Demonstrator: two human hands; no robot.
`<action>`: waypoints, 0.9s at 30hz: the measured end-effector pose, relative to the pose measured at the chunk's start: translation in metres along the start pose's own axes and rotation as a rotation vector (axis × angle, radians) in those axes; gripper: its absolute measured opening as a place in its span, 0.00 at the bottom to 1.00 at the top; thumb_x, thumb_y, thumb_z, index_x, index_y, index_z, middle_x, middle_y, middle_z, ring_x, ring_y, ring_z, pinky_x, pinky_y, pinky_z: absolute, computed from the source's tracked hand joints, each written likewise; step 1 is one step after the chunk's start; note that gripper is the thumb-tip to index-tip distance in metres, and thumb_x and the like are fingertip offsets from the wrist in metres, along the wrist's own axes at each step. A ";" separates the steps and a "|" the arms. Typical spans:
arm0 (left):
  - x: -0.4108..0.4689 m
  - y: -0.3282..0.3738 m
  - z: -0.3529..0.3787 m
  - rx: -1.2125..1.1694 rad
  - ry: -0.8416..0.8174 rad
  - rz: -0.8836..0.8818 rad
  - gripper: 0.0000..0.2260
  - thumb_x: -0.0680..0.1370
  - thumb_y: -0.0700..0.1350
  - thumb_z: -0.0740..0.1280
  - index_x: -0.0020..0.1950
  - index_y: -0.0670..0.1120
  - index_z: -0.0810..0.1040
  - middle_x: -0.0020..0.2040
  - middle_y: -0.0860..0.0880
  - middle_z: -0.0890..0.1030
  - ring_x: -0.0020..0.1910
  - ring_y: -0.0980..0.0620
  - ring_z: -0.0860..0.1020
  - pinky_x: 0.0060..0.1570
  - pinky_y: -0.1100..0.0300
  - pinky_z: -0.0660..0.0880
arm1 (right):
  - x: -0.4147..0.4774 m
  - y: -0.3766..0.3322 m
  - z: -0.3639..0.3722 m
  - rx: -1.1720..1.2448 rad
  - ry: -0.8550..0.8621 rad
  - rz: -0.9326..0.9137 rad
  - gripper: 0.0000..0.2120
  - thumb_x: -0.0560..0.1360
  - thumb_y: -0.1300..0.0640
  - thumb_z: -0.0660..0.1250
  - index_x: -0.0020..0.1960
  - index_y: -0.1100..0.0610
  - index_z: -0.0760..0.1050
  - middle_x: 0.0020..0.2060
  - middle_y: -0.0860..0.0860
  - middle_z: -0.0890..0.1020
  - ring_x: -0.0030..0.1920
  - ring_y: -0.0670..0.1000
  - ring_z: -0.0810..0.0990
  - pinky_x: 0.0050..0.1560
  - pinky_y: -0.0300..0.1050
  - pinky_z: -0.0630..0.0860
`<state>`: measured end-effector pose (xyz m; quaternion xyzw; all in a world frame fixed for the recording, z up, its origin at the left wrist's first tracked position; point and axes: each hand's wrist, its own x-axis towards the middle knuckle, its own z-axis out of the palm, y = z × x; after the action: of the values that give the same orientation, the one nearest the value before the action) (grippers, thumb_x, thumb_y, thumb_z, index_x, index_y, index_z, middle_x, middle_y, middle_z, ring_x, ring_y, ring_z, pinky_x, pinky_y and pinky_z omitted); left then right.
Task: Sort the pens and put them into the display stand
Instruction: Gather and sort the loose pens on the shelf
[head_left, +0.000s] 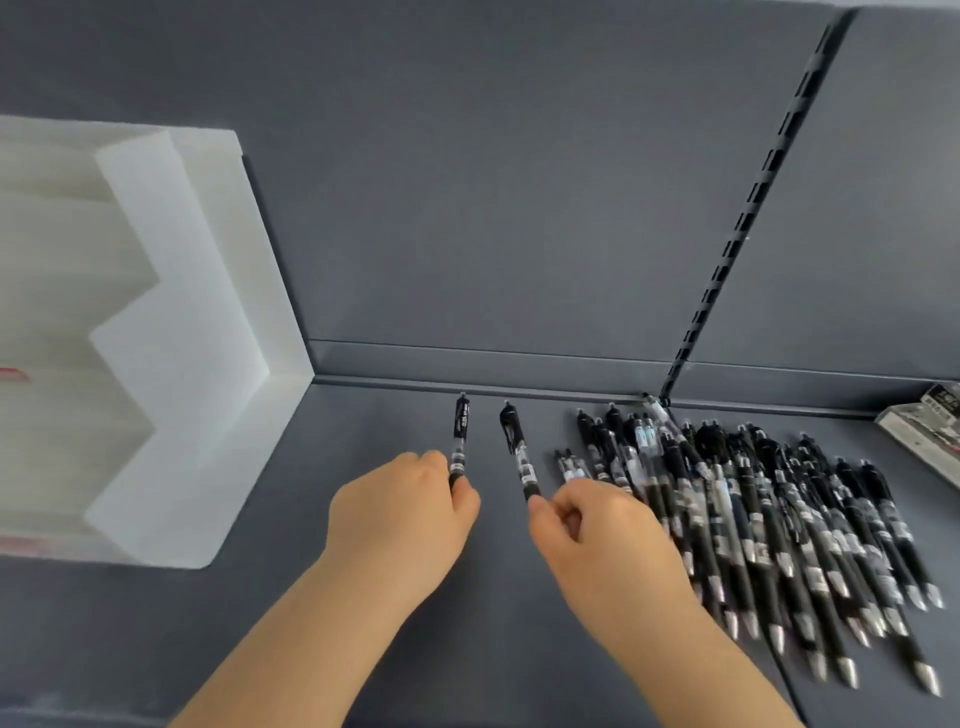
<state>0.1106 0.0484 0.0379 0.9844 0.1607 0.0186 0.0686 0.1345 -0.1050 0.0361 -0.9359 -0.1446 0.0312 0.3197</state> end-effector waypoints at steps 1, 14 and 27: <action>0.000 -0.020 -0.001 0.009 0.000 -0.010 0.13 0.80 0.55 0.50 0.42 0.50 0.66 0.38 0.53 0.71 0.36 0.51 0.72 0.35 0.59 0.66 | -0.001 -0.014 0.012 -0.029 -0.012 -0.003 0.17 0.77 0.44 0.58 0.33 0.51 0.65 0.31 0.46 0.69 0.31 0.46 0.69 0.32 0.40 0.64; 0.005 -0.158 0.008 0.077 -0.040 0.039 0.12 0.81 0.54 0.50 0.49 0.49 0.68 0.39 0.54 0.68 0.38 0.52 0.72 0.33 0.59 0.62 | 0.019 -0.138 0.142 -0.291 -0.083 -0.008 0.14 0.79 0.44 0.53 0.44 0.54 0.67 0.43 0.48 0.73 0.40 0.49 0.71 0.38 0.43 0.69; 0.004 -0.144 -0.008 0.070 0.089 0.203 0.12 0.82 0.54 0.47 0.47 0.50 0.65 0.40 0.54 0.69 0.37 0.51 0.72 0.33 0.59 0.63 | 0.013 -0.117 0.110 -0.370 0.027 0.046 0.18 0.79 0.40 0.51 0.47 0.52 0.72 0.45 0.46 0.76 0.42 0.49 0.77 0.38 0.42 0.72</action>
<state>0.0689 0.1858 0.0258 0.9956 0.0634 0.0638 0.0248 0.1011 0.0519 0.0208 -0.9821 -0.1222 -0.0014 0.1433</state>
